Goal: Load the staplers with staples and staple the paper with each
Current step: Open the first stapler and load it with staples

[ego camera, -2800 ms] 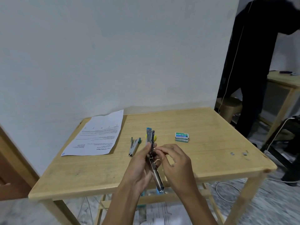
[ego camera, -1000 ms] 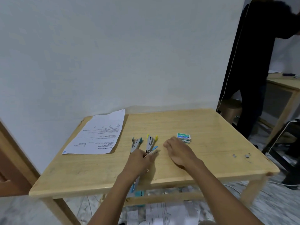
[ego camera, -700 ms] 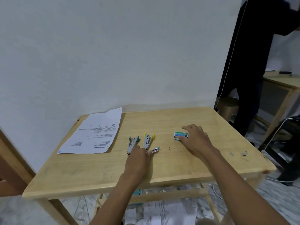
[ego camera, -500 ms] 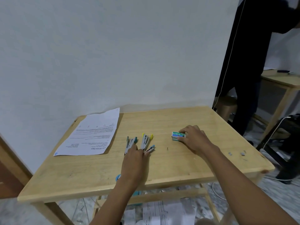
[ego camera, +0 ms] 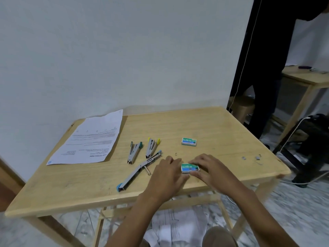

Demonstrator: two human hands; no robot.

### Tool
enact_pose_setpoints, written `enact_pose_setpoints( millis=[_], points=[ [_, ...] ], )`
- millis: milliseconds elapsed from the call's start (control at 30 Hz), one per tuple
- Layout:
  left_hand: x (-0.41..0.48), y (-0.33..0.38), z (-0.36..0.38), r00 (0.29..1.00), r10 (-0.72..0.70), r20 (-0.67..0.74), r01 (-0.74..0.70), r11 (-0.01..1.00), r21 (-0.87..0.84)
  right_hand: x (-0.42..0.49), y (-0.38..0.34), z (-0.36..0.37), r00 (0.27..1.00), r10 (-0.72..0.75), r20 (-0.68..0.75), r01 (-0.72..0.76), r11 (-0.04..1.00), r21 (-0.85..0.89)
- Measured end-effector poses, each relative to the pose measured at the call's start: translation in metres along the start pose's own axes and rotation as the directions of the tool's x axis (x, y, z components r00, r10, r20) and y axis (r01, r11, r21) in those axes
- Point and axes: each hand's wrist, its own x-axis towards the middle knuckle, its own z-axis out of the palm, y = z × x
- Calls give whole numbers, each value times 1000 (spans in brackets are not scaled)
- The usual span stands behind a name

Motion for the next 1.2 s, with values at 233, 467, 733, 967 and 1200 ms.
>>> enact_pose_setpoints(
  millis=[233,467,733,967,1200],
  points=[
    [5,-4,11,998,-50,-46,43,989,-145,-8,2,4,965,185,-184,-163,978,131],
    [4,-5,10,996,-74,-54,61,973,-221,-7,4,5,965,214,-155,-200,975,99],
    [6,-7,9,994,-102,-27,90,956,-280,-6,6,0,985,159,-71,-152,985,86],
    [6,-12,3,995,-98,26,101,941,-322,0,14,-9,991,121,58,-125,990,70],
    [6,-13,1,994,-110,28,112,926,-359,3,19,-28,979,121,163,-138,985,99]
  ],
)
